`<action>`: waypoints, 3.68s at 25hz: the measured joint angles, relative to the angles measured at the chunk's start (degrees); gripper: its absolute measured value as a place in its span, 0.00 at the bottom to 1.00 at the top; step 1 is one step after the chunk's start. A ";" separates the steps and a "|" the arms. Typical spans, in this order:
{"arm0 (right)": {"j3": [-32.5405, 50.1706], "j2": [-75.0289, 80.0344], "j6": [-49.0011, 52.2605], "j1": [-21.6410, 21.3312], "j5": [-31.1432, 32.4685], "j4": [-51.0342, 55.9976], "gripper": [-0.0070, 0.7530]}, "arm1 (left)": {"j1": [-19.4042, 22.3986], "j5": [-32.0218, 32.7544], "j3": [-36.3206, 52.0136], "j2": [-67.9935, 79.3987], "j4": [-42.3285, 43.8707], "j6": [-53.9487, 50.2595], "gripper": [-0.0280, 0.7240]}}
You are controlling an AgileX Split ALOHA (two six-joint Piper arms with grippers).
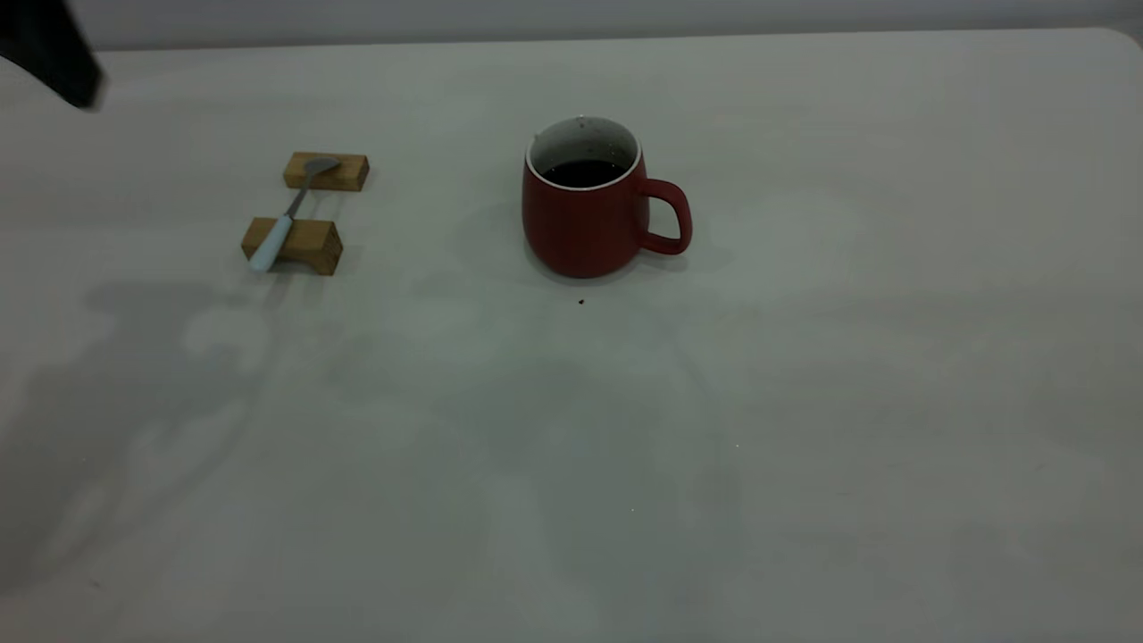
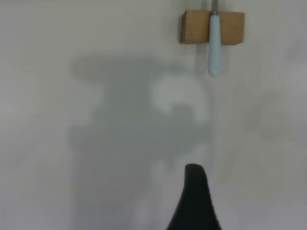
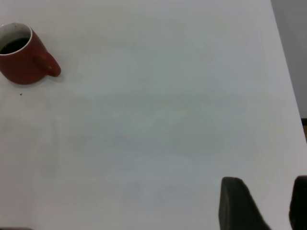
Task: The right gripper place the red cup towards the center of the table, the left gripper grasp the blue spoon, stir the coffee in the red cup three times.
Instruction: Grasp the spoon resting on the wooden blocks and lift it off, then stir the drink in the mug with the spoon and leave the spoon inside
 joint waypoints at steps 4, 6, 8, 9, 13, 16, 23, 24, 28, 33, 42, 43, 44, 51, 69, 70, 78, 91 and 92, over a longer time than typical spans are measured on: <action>0.00 0.00 0.00 0.00 0.00 0.00 0.41 | 0.00 -2.14 -3.09 9.45 -0.79 0.02 0.92; 0.00 0.00 0.00 0.00 0.00 0.00 0.41 | 0.00 -3.29 -4.51 13.40 -0.84 0.06 0.92; 0.00 0.00 -0.04 0.00 0.00 0.00 0.41 | -0.05 -4.14 -6.02 16.73 -1.21 0.06 0.92; 0.00 0.00 -0.04 0.00 0.00 0.00 0.41 | -0.18 -4.50 -6.93 18.50 -1.44 0.28 0.92; 0.00 0.00 -0.04 0.00 0.00 0.00 0.41 | -1.36 -4.98 -10.54 25.05 -1.91 0.69 0.92; 0.00 0.00 -0.04 0.00 0.00 0.00 0.41 | -2.16 -5.31 -13.20 29.00 -2.09 0.69 0.90; 0.00 0.00 -0.04 0.00 0.00 0.00 0.41 | -2.29 -6.44 -15.89 33.48 -2.32 0.69 0.78; 0.00 0.00 -0.04 0.00 0.00 0.00 0.41 | -2.29 -6.92 -16.01 33.62 -2.32 0.69 0.77; 0.00 0.00 -0.04 0.00 0.00 0.00 0.41 | -2.29 -9.19 -16.14 34.43 -2.32 0.69 0.74; 0.00 0.00 -0.06 0.00 0.00 0.00 0.41 | -2.29 -9.76 -16.19 35.98 -2.43 0.69 0.69; 0.00 0.00 -0.06 0.00 0.00 0.00 0.41 | -2.29 -11.96 -16.33 36.26 -2.89 0.69 0.28; 0.00 0.00 -0.06 0.00 0.00 0.00 0.41 | -2.29 -11.26 -16.72 36.26 -3.29 0.69 0.28; 0.00 0.00 -0.06 0.00 0.00 0.00 0.41 | -2.29 -10.08 -17.32 36.26 -3.86 0.69 0.28; 0.00 0.00 -0.06 0.00 0.00 0.00 0.41 | -2.29 11.58 -27.69 30.05 -18.06 -5.59 0.28; 0.00 0.00 -0.06 0.00 0.00 0.00 0.41 | -3.75 35.54 -31.03 27.99 -71.63 -51.62 0.28; 0.00 0.00 -0.06 0.00 0.00 0.00 0.41 | -3.89 34.64 -31.03 28.35 -73.19 -51.62 0.28; 0.00 0.00 -0.06 0.00 0.00 0.00 0.41 | -4.93 31.57 -31.03 35.61 -83.38 -44.26 0.28; 0.00 0.00 -0.06 0.00 0.00 0.00 0.41 | -6.27 23.37 -31.03 43.42 -90.28 -36.28 0.28; 0.00 0.00 -0.06 0.00 0.00 0.00 0.41 | -6.27 23.27 -31.03 43.42 -91.21 -35.24 0.28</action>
